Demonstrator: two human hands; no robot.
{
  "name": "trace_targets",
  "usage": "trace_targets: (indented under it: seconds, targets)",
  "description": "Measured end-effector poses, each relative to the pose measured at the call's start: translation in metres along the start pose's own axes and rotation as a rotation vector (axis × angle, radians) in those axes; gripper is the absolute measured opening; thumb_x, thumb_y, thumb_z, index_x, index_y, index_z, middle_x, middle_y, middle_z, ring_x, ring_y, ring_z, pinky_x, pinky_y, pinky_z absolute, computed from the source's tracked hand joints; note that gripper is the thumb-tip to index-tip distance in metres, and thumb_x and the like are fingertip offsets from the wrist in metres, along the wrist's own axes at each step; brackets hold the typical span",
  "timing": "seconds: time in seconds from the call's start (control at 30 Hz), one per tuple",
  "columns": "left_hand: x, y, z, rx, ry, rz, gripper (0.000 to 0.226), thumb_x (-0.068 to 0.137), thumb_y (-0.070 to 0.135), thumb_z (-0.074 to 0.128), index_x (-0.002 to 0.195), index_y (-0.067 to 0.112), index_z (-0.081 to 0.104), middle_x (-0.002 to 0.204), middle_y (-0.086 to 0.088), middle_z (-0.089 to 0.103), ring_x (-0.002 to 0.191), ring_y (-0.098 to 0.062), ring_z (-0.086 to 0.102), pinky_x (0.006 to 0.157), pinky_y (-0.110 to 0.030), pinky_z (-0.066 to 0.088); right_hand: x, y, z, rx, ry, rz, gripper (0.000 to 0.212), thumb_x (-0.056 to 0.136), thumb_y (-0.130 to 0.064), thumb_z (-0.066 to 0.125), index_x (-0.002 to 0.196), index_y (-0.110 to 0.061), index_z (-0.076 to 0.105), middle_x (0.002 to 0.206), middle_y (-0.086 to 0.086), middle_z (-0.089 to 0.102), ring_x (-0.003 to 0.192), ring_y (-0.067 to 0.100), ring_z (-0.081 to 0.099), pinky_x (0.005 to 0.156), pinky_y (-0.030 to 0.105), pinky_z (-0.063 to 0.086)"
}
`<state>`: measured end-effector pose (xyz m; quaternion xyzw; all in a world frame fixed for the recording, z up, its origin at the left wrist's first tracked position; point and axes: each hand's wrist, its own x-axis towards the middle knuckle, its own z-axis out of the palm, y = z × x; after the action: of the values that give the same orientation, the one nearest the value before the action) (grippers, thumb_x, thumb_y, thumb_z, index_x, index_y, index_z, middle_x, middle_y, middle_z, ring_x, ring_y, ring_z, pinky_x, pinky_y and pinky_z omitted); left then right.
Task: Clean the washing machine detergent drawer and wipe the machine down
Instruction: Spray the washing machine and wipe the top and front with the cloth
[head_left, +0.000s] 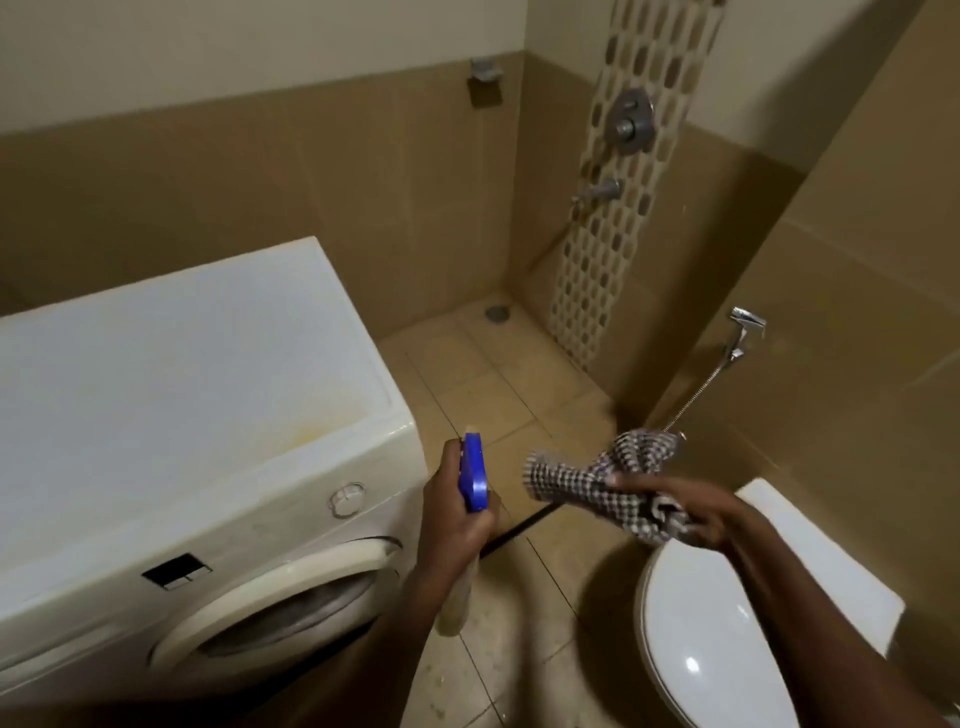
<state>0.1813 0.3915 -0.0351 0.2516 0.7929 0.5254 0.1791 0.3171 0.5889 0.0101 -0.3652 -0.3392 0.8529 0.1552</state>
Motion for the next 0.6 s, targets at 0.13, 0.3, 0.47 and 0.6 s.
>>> trace_targets:
  seconds: [0.13, 0.3, 0.47, 0.6]
  targets:
    - [0.001, 0.008, -0.034, -0.022, 0.016, 0.033, 0.054, 0.075, 0.007, 0.066, 0.124, 0.02, 0.05, 0.085, -0.012, 0.062, 0.075, -0.027, 0.062, 0.07, -0.035, 0.054, -0.001, 0.025, 0.029, -0.392, -0.035, 0.266, 0.042, 0.081, -0.002, 0.065, 0.12, 0.01, 0.057, 0.101, 0.023, 0.072, 0.082, 0.035, 0.071, 0.066, 0.04, 0.06]
    - [-0.004, 0.002, -0.072, -0.047, 0.061, 0.037, 0.058, 0.073, 0.013, 0.066, 0.129, 0.019, 0.048, 0.088, -0.006, 0.063, 0.075, -0.024, 0.062, 0.068, -0.031, 0.053, 0.001, 0.046, 0.082, -0.17, -0.055, 0.211, 0.032, 0.087, 0.003, 0.042, 0.114, 0.013, 0.057, 0.112, 0.031, 0.065, 0.089, 0.04, 0.069, 0.074, 0.046, 0.06]
    - [-0.009, -0.014, -0.109, -0.073, 0.09, -0.028, 0.058, 0.075, 0.006, 0.065, 0.129, 0.023, 0.048, 0.086, -0.003, 0.063, 0.076, -0.023, 0.061, 0.072, -0.04, 0.055, 0.005, 0.059, 0.124, -0.198, 0.005, 0.094, 0.021, 0.093, 0.0, 0.044, 0.106, 0.006, 0.058, 0.098, 0.026, 0.069, 0.081, 0.035, 0.07, 0.073, 0.047, 0.06]
    - [-0.013, -0.024, -0.136, -0.065, 0.097, -0.025, 0.055, 0.075, 0.016, 0.066, 0.126, 0.023, 0.048, 0.087, 0.002, 0.059, 0.076, -0.019, 0.059, 0.071, -0.035, 0.054, 0.006, 0.069, 0.151, -0.158, -0.04, 0.069, 0.015, 0.09, -0.009, 0.053, 0.096, 0.002, 0.063, 0.085, 0.019, 0.071, 0.073, 0.029, 0.071, 0.067, 0.04, 0.061]
